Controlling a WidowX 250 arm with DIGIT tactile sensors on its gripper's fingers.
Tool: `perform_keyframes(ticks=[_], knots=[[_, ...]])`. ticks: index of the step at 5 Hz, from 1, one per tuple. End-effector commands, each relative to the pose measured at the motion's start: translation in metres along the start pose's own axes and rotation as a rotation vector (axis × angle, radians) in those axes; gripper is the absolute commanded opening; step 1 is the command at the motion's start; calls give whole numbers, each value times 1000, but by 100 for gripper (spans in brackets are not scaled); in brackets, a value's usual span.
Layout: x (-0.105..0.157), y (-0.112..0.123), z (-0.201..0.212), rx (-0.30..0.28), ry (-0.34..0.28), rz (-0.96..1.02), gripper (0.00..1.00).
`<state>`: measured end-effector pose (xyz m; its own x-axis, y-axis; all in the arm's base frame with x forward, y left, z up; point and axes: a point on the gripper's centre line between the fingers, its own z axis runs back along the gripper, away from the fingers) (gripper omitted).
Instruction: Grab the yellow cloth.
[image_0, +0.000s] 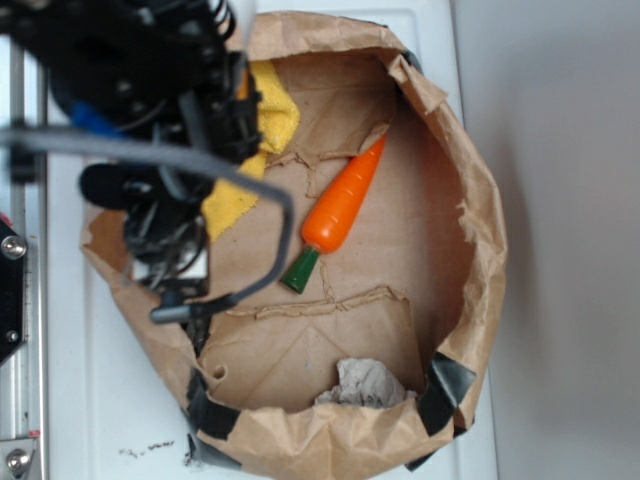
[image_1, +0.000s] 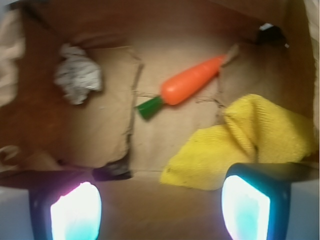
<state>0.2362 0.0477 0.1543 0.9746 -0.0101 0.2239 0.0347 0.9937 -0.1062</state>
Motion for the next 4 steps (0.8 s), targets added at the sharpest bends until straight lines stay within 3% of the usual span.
perform_keyframes(ticks=[1, 2, 3, 4], knots=[[11, 2, 12, 22, -43, -17, 100], [11, 2, 12, 22, -43, -17, 100], [9, 3, -3, 58, -86, 37, 100], [14, 15, -45, 145, -71, 37, 100]])
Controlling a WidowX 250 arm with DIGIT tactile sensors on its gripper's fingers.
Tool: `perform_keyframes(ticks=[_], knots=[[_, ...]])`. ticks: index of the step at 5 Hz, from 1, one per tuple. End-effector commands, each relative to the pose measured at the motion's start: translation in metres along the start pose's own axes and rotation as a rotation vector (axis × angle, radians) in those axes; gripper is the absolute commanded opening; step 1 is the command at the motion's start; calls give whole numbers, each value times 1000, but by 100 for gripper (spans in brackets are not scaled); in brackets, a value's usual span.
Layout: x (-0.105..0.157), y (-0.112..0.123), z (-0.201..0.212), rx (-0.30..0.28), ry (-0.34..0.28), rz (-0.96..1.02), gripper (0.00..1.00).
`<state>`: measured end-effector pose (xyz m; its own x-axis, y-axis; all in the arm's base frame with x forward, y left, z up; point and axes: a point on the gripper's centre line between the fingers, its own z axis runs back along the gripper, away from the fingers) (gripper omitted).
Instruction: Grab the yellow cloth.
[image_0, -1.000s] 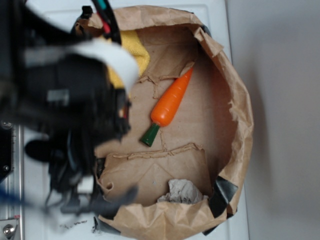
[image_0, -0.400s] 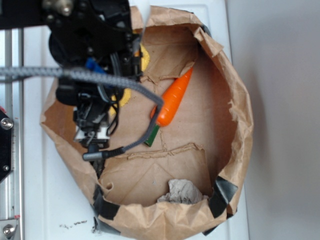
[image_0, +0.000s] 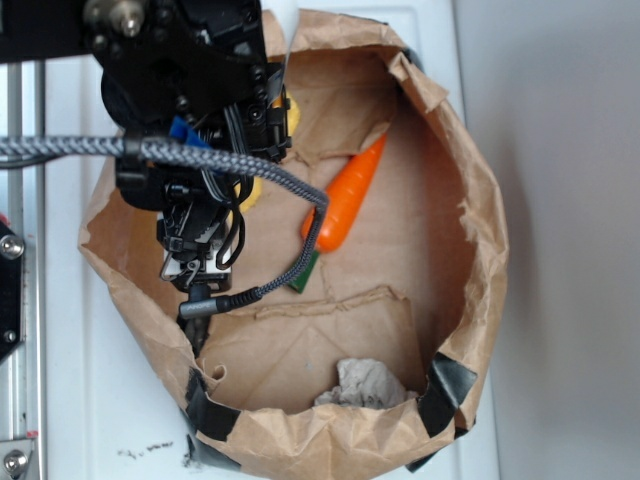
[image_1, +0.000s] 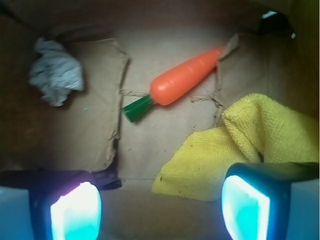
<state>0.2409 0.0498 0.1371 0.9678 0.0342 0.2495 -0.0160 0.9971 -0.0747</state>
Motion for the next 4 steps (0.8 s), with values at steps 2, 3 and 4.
perform_keyframes(ticks=[2, 3, 4], knots=[[18, 29, -62, 106, -49, -13, 100], [22, 35, -74, 131, -57, -1, 100], [21, 40, -95, 135, -70, 0, 100]])
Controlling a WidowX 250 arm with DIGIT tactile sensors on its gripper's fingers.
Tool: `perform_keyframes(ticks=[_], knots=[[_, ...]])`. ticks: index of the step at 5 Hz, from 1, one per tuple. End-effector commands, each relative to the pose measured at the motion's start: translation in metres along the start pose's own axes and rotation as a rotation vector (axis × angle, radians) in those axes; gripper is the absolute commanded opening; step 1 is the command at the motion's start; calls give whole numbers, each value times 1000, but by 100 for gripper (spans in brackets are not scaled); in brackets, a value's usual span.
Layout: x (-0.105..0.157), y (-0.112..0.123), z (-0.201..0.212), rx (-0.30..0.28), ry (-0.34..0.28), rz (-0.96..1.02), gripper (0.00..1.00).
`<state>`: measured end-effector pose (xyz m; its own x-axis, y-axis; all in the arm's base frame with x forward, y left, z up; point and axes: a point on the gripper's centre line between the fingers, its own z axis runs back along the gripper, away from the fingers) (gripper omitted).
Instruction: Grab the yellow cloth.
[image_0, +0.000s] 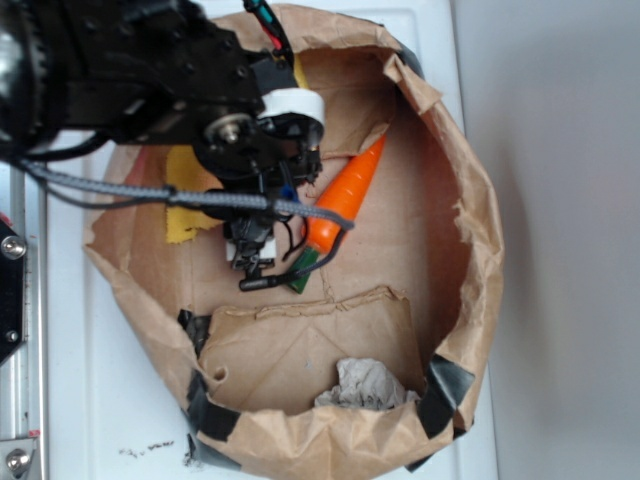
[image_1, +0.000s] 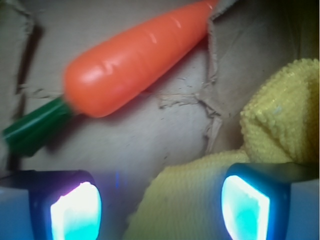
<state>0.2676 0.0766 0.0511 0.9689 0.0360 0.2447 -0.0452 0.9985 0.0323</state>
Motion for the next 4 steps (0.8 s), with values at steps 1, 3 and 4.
perform_keyframes(ticks=[1, 3, 4], knots=[[14, 2, -25, 99, -101, -8, 100], [12, 7, -10, 79, -155, 14, 0], [13, 8, -1, 51, -157, 12, 0]])
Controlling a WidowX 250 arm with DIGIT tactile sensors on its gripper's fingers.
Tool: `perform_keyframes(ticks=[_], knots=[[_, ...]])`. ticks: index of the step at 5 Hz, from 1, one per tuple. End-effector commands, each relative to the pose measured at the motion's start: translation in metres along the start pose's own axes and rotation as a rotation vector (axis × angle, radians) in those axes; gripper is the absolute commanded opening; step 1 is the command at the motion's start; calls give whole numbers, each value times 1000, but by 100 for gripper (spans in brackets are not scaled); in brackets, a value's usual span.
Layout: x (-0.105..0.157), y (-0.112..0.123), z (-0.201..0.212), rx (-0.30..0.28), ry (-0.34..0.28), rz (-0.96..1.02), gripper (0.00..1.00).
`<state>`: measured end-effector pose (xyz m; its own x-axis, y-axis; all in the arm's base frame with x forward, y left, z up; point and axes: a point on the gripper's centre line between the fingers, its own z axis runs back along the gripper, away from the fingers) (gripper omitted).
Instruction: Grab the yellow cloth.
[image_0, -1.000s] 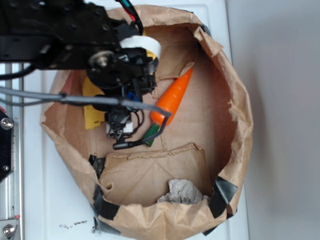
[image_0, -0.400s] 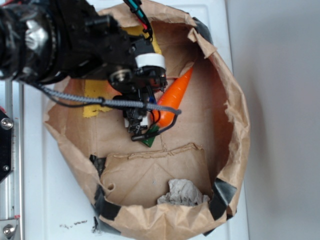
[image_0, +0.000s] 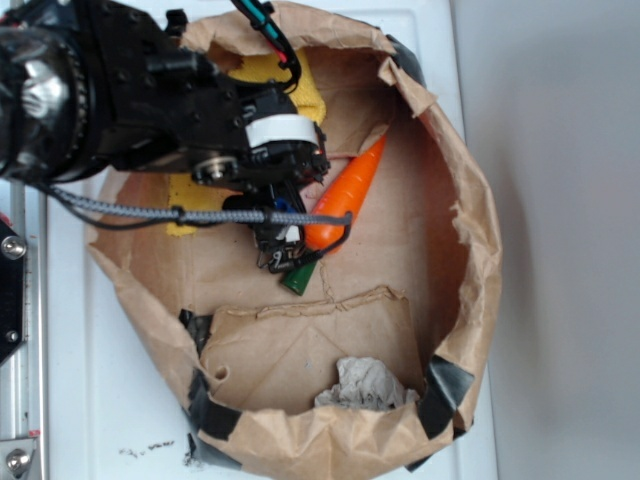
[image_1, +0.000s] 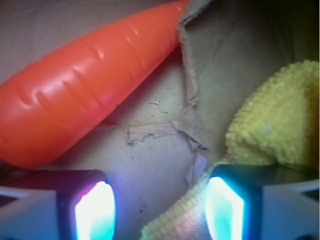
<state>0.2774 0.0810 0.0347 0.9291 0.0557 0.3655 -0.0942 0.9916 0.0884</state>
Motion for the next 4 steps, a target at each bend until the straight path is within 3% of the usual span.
perform_keyframes(ticks=[1, 3, 4], knots=[[10, 9, 32, -70, -33, -17, 0], [20, 17, 69, -193, -14, 10, 0], [27, 17, 88, -228, 6, 38, 0]])
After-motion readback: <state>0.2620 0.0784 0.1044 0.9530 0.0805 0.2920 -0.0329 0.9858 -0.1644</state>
